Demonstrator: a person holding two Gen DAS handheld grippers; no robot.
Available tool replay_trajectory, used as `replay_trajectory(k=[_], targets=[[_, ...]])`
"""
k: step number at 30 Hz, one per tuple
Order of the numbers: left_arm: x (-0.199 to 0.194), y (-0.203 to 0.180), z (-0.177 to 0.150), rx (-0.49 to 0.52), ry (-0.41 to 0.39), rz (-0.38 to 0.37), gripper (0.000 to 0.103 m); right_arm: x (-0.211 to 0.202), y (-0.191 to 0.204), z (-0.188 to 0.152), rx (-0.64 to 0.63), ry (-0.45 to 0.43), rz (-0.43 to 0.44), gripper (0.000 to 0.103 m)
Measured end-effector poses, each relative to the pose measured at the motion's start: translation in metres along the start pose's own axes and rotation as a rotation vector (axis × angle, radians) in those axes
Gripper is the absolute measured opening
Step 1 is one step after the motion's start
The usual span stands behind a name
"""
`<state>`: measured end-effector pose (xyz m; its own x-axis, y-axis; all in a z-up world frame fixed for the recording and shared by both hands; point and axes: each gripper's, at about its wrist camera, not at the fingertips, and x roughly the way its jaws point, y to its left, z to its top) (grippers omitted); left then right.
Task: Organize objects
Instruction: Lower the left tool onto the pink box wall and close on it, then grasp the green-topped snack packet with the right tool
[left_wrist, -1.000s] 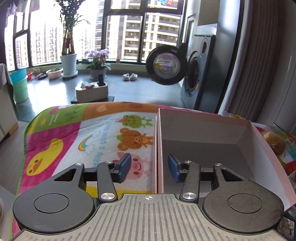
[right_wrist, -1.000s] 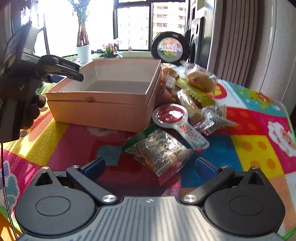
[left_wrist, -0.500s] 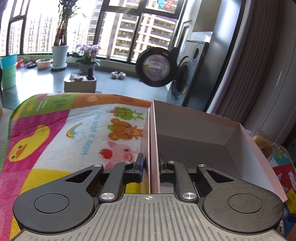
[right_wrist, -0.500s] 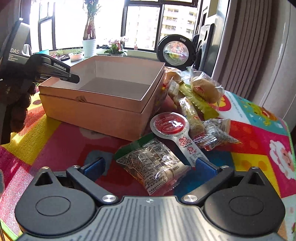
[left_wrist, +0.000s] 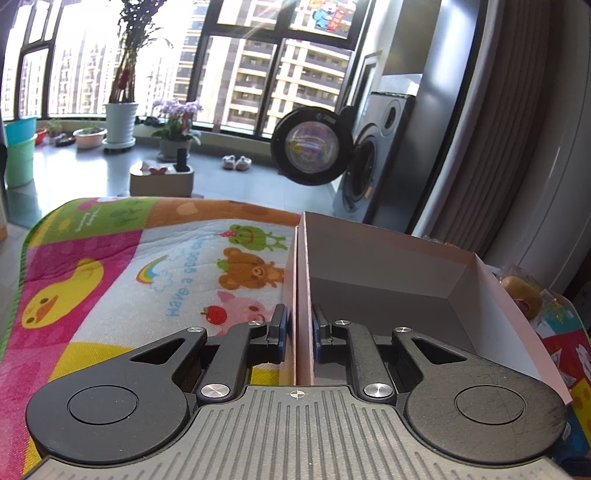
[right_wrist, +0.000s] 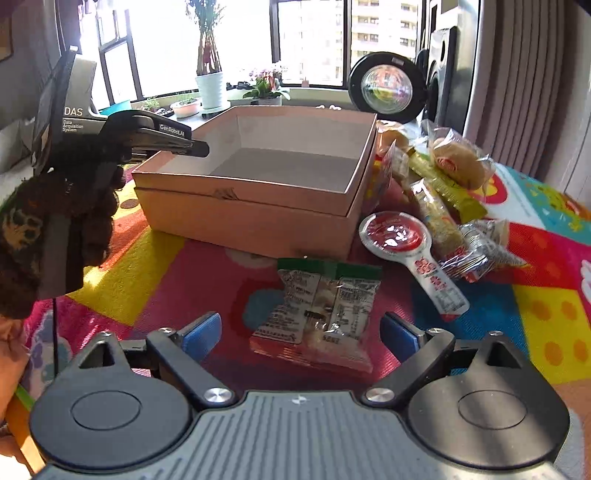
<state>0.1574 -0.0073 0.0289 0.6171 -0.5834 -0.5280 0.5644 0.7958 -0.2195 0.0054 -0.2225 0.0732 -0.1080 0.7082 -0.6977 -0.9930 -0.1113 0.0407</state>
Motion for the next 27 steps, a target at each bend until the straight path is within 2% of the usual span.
replay_trajectory(k=[4, 5, 6, 7, 8, 9, 12, 16, 19, 24, 27], targets=[[0.0, -0.001, -0.001, 0.024, 0.003, 0.002, 0.015, 0.022, -0.015, 0.005, 0.089, 0.015, -0.045, 0.093], [0.0, -0.001, -0.001, 0.025, 0.002, 0.0, 0.015, 0.023, -0.015, 0.005, 0.092, -0.009, -0.049, 0.092], [0.0, -0.001, -0.001, 0.027, 0.001, 0.0, 0.014, 0.023, -0.013, 0.006, 0.085, -0.013, -0.046, 0.087], [0.001, 0.0, -0.001, 0.03, 0.003, -0.004, 0.014, 0.022, -0.011, 0.006, 0.074, -0.021, -0.049, 0.076], [0.002, 0.0, -0.001, 0.028, 0.002, -0.008, 0.014, 0.021, -0.009, 0.006, 0.057, -0.023, -0.052, 0.072], [0.002, 0.001, -0.001, 0.027, 0.001, -0.011, 0.014, 0.018, -0.006, 0.004, 0.039, -0.021, -0.054, 0.064], [0.002, -0.001, -0.002, 0.042, -0.007, -0.009, 0.013, 0.006, -0.006, -0.001, 0.015, -0.002, -0.05, 0.056], [0.001, -0.008, -0.003, 0.101, -0.054, 0.013, 0.011, -0.016, -0.013, -0.008, 0.052, 0.01, -0.03, 0.054], [0.0, -0.006, -0.002, 0.096, -0.053, 0.002, 0.011, -0.034, -0.015, -0.004, 0.068, -0.006, -0.013, 0.054], [-0.001, -0.005, -0.002, 0.092, -0.051, -0.008, 0.011, -0.068, -0.007, 0.033, 0.037, -0.104, 0.029, 0.053], [-0.002, -0.004, -0.002, 0.09, -0.048, -0.014, 0.011, -0.067, -0.002, 0.069, 0.02, -0.139, 0.056, 0.053]])
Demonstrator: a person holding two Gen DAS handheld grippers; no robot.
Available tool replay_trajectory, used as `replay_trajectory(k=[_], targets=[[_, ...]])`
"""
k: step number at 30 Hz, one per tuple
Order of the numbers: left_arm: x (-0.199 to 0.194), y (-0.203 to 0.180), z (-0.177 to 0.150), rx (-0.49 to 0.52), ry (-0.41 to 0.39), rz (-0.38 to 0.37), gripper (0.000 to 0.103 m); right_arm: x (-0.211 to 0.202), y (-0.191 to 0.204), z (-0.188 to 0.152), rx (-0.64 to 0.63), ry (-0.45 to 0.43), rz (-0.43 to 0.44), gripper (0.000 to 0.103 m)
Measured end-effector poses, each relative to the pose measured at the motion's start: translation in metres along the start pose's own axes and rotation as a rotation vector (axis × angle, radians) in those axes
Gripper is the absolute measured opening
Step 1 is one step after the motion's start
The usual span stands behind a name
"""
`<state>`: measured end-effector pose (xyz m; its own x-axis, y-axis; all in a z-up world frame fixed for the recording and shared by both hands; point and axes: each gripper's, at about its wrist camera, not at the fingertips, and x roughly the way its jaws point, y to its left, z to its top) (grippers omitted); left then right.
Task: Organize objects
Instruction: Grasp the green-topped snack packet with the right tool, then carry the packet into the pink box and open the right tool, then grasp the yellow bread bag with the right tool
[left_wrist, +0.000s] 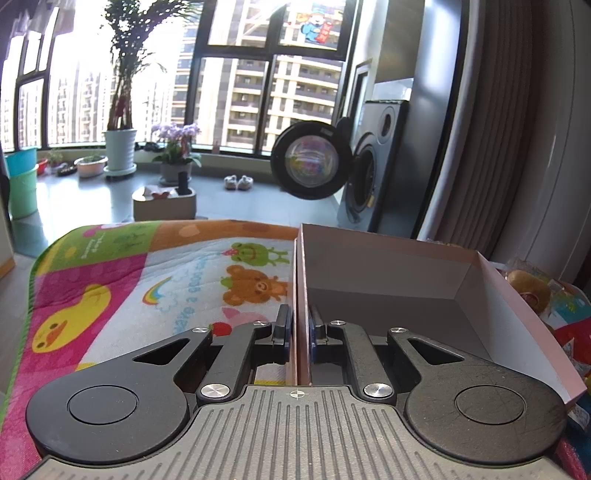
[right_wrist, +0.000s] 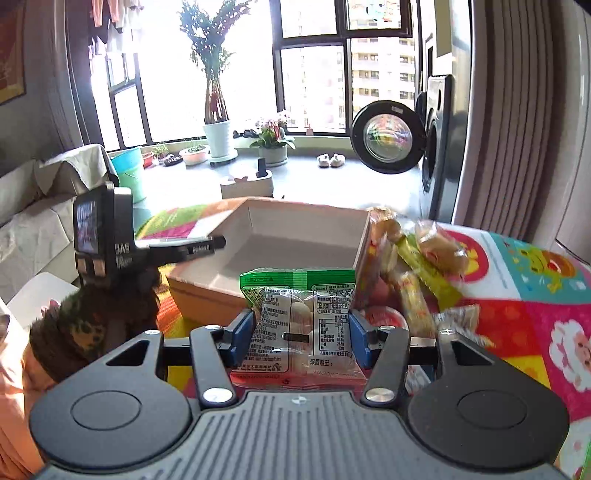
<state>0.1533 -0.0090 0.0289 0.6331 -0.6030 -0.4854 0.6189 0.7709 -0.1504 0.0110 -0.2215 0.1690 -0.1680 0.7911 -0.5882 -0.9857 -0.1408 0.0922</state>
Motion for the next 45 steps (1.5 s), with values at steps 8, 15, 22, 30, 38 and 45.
replay_trajectory(k=[8, 15, 22, 30, 38, 45], targets=[[0.0, 0.001, 0.0, 0.009, 0.016, -0.021, 0.012, 0.11, 0.025, 0.083, -0.024, 0.086, 0.01, 0.053], [0.001, 0.006, 0.001, -0.001, 0.03, -0.048, 0.012, 0.147, 0.024, 0.106, 0.049, 0.072, 0.011, 0.07], [-0.002, 0.003, 0.004, 0.029, 0.077, -0.054, 0.013, 0.082, -0.011, 0.06, -0.029, -0.02, -0.152, 0.1], [0.004, -0.012, 0.019, 0.124, 0.194, 0.006, 0.01, 0.036, -0.048, -0.006, -0.092, -0.17, -0.268, 0.103], [0.005, -0.019, 0.028, 0.125, 0.27, 0.038, 0.01, 0.046, -0.07, -0.045, 0.028, 0.033, -0.104, 0.103], [0.003, -0.014, 0.025, 0.112, 0.285, -0.002, 0.01, 0.054, -0.054, -0.086, 0.084, 0.144, -0.102, 0.103]])
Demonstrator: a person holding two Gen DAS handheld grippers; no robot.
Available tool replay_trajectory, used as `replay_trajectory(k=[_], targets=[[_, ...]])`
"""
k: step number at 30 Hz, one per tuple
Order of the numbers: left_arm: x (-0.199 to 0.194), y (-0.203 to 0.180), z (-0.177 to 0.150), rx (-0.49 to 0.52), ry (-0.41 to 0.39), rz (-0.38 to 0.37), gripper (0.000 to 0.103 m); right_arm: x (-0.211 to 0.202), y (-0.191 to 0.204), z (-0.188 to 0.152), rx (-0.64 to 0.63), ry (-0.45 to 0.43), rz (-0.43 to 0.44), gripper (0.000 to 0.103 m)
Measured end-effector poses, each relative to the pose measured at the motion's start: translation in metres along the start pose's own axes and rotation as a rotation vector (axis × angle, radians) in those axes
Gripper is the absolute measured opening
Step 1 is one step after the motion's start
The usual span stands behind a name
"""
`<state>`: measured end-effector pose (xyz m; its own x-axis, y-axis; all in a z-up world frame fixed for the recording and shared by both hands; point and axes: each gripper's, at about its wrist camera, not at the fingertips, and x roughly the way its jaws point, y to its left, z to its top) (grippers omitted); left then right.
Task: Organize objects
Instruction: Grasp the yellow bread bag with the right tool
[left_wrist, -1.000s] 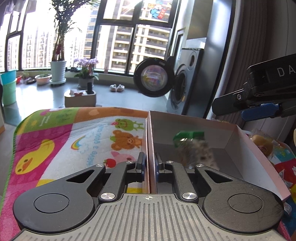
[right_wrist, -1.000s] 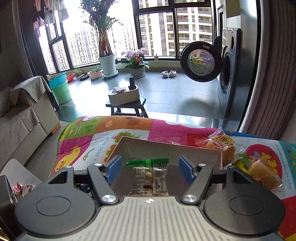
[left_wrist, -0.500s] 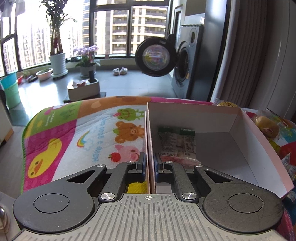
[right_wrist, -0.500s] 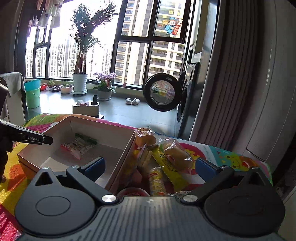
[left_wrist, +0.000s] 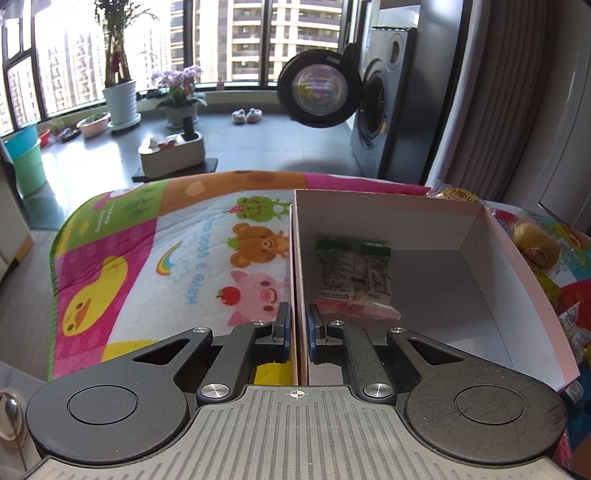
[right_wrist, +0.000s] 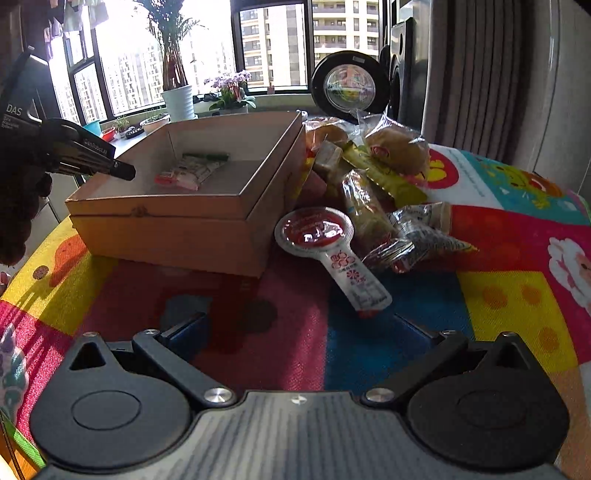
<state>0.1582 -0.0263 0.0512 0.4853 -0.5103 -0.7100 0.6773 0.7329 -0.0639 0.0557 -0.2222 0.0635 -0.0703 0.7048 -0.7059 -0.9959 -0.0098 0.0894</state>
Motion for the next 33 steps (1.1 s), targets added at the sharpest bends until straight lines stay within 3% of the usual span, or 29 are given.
replay_trajectory(k=[10, 13, 15, 18, 21, 23, 26, 29, 33], targets=[[0.003, 0.008, -0.008, -0.027, -0.003, -0.058, 0.012, 0.01, 0.013, 0.004, 0.018, 0.054, -0.083, 0.103], [0.002, 0.009, -0.009, -0.028, -0.007, -0.071, 0.013, 0.011, 0.01, 0.01, -0.012, 0.099, -0.057, 0.103], [0.002, 0.01, -0.009, -0.025, -0.007, -0.078, 0.013, 0.007, -0.001, 0.019, -0.003, 0.126, 0.008, 0.103], [0.002, 0.011, -0.009, -0.018, -0.007, -0.089, 0.014, -0.014, -0.024, 0.05, 0.056, 0.03, 0.027, 0.103], [0.003, 0.011, -0.009, -0.013, -0.009, -0.096, 0.014, -0.019, -0.05, 0.11, 0.123, -0.033, 0.078, 0.103], [0.003, 0.011, -0.009, -0.008, -0.01, -0.1, 0.014, -0.001, -0.064, 0.155, 0.16, -0.028, 0.144, 0.103], [0.003, 0.011, -0.009, 0.001, -0.01, -0.1, 0.014, 0.049, -0.07, 0.211, 0.196, 0.018, 0.164, 0.103], [0.004, 0.011, -0.009, 0.007, -0.01, -0.101, 0.013, 0.115, -0.065, 0.254, 0.233, 0.069, 0.12, 0.103], [0.004, 0.013, -0.01, 0.005, -0.007, -0.113, 0.014, 0.189, -0.049, 0.272, 0.21, 0.166, 0.033, 0.102]])
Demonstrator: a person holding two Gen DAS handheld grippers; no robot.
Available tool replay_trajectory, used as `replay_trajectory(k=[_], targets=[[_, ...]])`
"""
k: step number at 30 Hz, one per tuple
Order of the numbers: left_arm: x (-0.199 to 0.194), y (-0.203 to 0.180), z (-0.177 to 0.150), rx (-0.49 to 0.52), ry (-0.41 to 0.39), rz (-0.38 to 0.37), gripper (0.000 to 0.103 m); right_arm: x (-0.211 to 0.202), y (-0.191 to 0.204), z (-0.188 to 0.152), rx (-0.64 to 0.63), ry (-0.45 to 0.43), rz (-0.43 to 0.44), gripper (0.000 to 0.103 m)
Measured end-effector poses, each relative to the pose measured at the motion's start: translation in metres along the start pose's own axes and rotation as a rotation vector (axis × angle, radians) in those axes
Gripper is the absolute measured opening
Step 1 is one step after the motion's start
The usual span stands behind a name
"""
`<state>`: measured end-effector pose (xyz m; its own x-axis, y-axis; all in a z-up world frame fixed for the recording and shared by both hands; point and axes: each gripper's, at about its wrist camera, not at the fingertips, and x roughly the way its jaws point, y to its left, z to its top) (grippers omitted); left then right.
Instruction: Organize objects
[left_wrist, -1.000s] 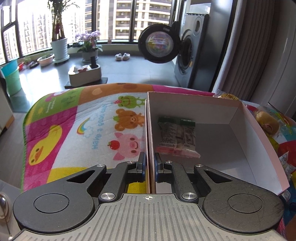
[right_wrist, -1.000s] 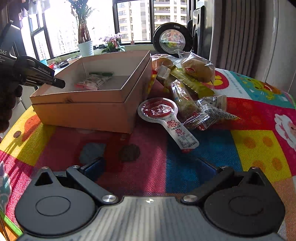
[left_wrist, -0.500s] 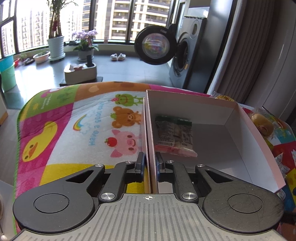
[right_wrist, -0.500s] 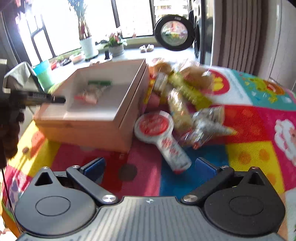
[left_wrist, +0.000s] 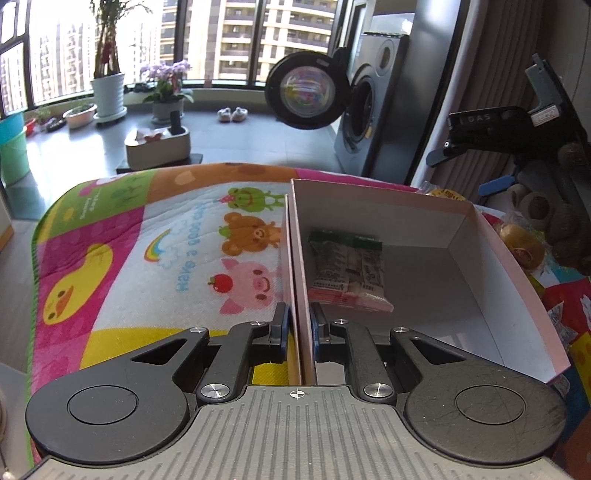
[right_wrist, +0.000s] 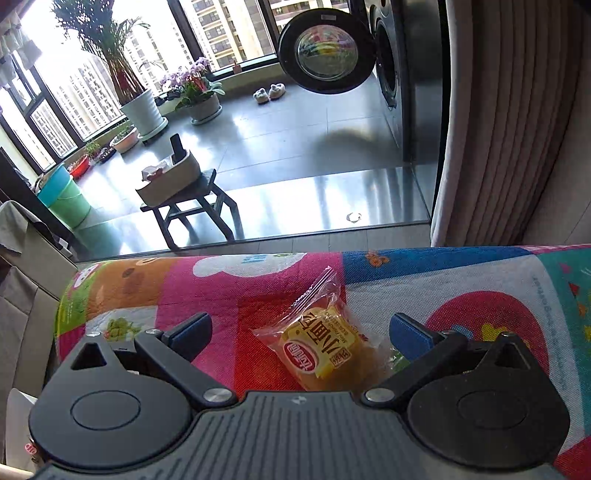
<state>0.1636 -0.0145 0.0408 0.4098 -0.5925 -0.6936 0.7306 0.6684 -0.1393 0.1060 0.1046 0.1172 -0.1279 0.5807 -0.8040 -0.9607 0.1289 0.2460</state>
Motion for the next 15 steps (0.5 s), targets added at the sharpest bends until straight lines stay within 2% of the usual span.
replay_trajectory(k=[2, 4, 5, 6, 7, 9, 12, 15], targets=[[0.0, 0.0, -0.001, 0.003, 0.001, -0.004, 0.014, 0.026, 0.002, 0.001, -0.004, 0.052, -0.05, 0.102], [-0.001, 0.001, -0.001, 0.001, 0.0, -0.011, 0.014, 0.044, 0.0, -0.002, 0.008, 0.12, -0.067, 0.092], [-0.001, 0.001, -0.002, 0.0, -0.001, -0.014, 0.014, 0.048, -0.002, -0.005, 0.012, 0.135, -0.084, 0.091], [-0.001, 0.001, -0.002, 0.0, -0.001, -0.017, 0.015, 0.045, -0.002, -0.005, 0.013, 0.126, -0.076, 0.085], [-0.001, 0.001, -0.003, 0.001, -0.001, -0.018, 0.015, 0.04, -0.003, -0.005, 0.013, 0.12, -0.068, 0.068], [-0.002, 0.001, -0.003, 0.003, -0.001, -0.018, 0.015, 0.021, -0.006, -0.003, 0.025, 0.084, -0.072, 0.064], [-0.002, -0.001, -0.004, 0.003, -0.005, -0.013, 0.014, -0.027, -0.013, -0.001, 0.034, -0.02, -0.059, 0.058], [-0.004, -0.002, -0.005, 0.009, -0.004, -0.01, 0.014, -0.085, -0.021, -0.021, 0.062, -0.094, -0.02, 0.055]])
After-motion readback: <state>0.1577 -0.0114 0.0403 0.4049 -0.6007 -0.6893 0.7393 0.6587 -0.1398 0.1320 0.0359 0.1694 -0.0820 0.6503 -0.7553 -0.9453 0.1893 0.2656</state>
